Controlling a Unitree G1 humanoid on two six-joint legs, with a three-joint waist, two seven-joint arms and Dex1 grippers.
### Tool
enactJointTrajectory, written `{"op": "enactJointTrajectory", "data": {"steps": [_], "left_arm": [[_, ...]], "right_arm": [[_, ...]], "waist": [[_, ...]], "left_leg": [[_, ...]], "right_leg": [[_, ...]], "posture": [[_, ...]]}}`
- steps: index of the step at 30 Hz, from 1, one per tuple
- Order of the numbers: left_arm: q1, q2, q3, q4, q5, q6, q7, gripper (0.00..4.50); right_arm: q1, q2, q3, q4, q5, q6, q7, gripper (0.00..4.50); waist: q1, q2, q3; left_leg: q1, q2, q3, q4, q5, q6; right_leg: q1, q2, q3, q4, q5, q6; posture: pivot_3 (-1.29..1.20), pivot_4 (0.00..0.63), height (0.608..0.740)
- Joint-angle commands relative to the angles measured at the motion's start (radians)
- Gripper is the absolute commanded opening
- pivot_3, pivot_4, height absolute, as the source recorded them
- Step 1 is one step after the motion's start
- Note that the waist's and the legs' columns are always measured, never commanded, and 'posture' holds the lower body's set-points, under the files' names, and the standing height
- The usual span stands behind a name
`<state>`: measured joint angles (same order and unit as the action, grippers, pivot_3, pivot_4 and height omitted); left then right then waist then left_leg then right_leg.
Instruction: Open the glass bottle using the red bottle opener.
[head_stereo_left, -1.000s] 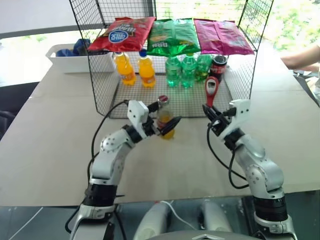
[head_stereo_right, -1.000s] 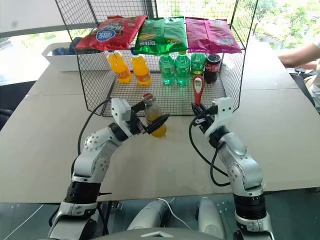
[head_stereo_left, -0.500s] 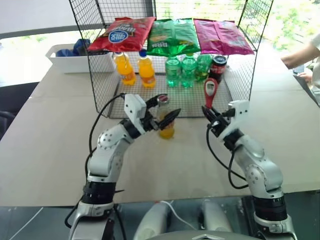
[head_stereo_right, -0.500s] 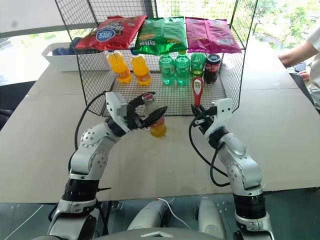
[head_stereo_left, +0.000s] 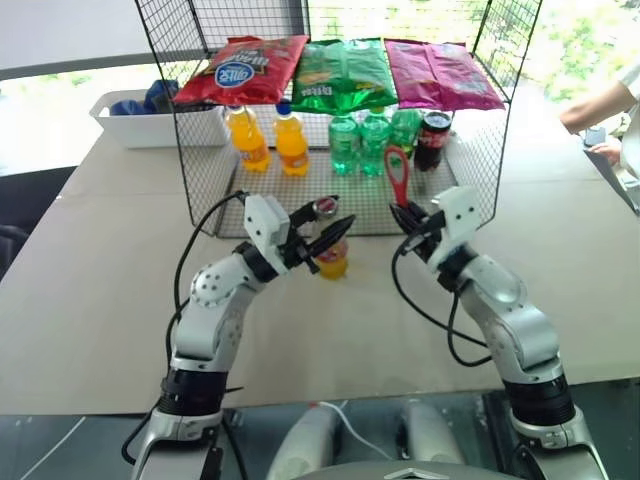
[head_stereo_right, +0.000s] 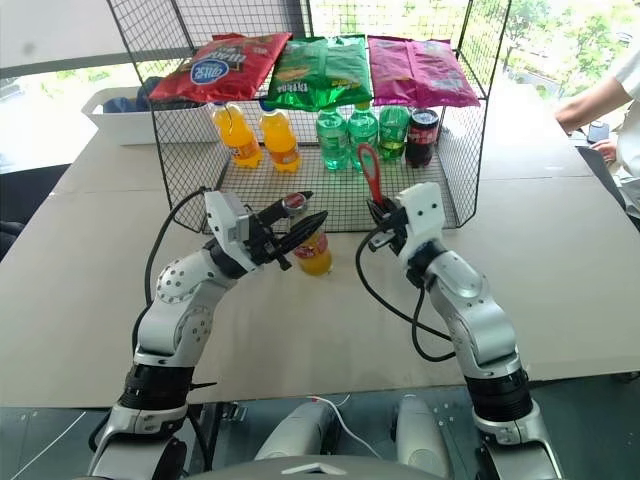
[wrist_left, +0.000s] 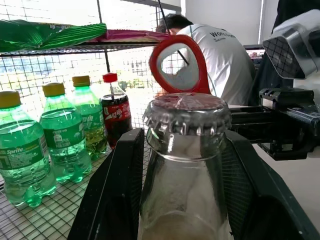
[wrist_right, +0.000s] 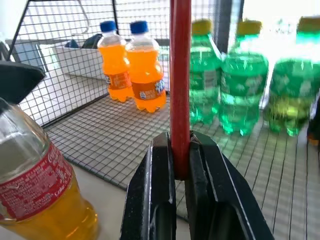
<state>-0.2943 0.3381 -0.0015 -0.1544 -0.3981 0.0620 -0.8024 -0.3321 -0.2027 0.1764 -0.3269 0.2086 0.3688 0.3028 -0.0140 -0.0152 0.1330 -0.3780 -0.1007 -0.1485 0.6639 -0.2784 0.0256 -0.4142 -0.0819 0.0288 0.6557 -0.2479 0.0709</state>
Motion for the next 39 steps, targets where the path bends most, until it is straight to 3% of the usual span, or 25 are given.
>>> {"op": "enactJointTrajectory", "data": {"steps": [1,11,26,34,39], "left_arm": [[0.013,0.009,-0.019,0.031,0.022,0.018,0.006,1.73],[-0.017,-0.005,-0.031,0.064,0.021,0.047,0.031,1.73],[-0.049,-0.012,-0.04,0.097,0.014,0.071,0.015,1.73],[-0.05,-0.018,-0.045,0.088,0.014,0.091,0.016,1.73],[-0.051,-0.022,-0.048,0.088,0.016,0.094,0.016,1.73]], "right_arm": [[-0.036,-0.038,0.075,0.054,-0.169,-0.191,-0.003,0.0],[-0.073,-0.104,0.15,0.259,-0.485,-0.617,-0.093,0.0],[-0.149,-0.116,0.19,0.517,-0.671,-0.87,-0.16,0.0],[-0.207,-0.071,0.215,0.688,-0.803,-1.02,-0.367,0.0],[-0.273,-0.041,0.227,0.799,-0.84,-1.079,-0.443,0.0]], "waist": [[0.0,0.0,0.0],[0.0,-0.001,0.0],[0.002,-0.001,-0.001],[0.001,-0.001,-0.001],[-0.001,-0.001,-0.001]], "left_leg": [[0.0,0.0,0.0,0.0,0.0,0.0],[0.001,0.0,0.001,0.0,0.0,0.0],[0.003,0.0,0.001,0.0,0.0,0.0],[0.017,0.0,0.005,-0.006,0.0,0.0],[0.018,0.001,0.005,-0.007,0.0,0.0]], "right_leg": [[0.0,0.0,0.0,0.0,0.0,0.0],[0.0,0.001,0.001,0.0,0.0,0.0],[0.003,0.001,0.001,0.001,0.0,0.0],[0.012,0.001,0.006,0.0,0.0,0.0],[0.012,0.002,0.007,-0.001,0.0,0.0]], "posture": [[0.0,0.15,0.74],[0.0,0.15,0.74],[0.0,0.15,0.74],[0.0,0.15,0.74],[0.0,0.15,0.74]]}}
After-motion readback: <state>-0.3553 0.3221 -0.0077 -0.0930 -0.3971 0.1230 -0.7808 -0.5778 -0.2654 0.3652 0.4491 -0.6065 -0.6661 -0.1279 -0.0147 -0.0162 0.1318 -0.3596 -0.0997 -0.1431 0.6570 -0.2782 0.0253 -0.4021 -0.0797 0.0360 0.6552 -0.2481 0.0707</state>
